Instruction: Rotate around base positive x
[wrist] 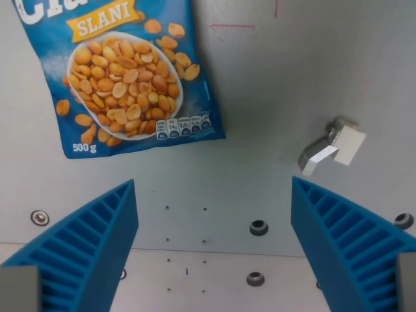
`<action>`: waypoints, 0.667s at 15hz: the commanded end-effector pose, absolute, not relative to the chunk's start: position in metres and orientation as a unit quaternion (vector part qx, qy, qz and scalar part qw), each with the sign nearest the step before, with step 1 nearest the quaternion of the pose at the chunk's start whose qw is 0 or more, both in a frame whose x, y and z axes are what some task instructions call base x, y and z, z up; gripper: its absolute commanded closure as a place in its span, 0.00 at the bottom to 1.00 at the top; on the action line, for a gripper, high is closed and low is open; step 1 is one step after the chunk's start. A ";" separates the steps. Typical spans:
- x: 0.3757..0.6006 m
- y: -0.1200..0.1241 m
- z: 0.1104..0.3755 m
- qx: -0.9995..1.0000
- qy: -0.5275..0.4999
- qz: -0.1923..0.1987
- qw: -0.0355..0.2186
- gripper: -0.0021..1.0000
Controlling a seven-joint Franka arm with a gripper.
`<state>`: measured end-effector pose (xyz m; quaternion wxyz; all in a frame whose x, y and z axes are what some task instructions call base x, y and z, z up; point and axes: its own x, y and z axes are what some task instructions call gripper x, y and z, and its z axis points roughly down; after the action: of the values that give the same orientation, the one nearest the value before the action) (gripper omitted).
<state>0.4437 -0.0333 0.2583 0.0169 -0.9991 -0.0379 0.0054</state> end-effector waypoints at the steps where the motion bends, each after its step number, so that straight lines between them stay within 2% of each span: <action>1: 0.444 -0.038 0.260 -0.994 -0.044 0.001 0.100 0.00; 10: 0.444 -0.038 0.260 -0.986 -0.044 -0.001 0.160 0.00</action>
<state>0.4438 -0.0323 0.2576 0.0630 -0.9974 -0.0346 -0.0007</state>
